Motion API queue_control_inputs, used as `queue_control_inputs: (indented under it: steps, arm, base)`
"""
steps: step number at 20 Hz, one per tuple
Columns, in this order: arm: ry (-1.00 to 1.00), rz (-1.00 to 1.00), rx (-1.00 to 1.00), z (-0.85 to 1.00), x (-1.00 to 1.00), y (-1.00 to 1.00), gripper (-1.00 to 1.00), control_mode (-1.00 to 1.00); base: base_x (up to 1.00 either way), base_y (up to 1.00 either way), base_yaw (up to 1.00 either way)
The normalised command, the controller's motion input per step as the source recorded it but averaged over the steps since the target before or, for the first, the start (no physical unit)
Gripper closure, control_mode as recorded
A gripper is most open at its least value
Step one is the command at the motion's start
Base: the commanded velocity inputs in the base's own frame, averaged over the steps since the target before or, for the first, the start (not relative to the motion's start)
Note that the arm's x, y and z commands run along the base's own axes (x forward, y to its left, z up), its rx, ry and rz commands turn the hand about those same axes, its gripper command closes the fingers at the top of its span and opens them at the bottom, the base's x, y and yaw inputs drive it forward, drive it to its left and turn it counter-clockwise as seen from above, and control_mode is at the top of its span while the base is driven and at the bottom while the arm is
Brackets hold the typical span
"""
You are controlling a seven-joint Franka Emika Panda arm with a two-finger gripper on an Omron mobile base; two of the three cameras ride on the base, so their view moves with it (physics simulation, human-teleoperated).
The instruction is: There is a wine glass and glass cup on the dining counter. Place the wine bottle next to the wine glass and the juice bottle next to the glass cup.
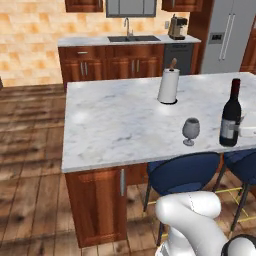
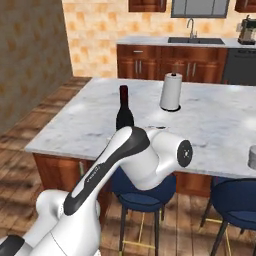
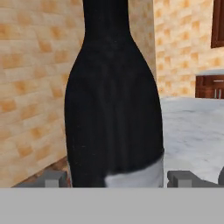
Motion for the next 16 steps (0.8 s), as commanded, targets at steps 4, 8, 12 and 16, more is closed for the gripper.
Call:
queue_control_inputs:
  steps: [4,8,12,16]
  arm:
    - [0.00,0.00,0.00,0.00,0.00,0.00,1.00,1.00]
    - [0.00,0.00,0.00,0.00,0.00,0.00,1.00,1.00]
    - [0.00,0.00,0.00,0.00,0.00,0.00,1.00,1.00]
    - [0.00,-0.03,0.00,-0.18,-0.09,0.00,1.00,-1.00]
  base:
    - [0.51,0.99,-0.01]
    - [0.74,0.83,-0.06]
    - [0.49,0.50,-0.04]
    - [0.00,0.01,-0.01]
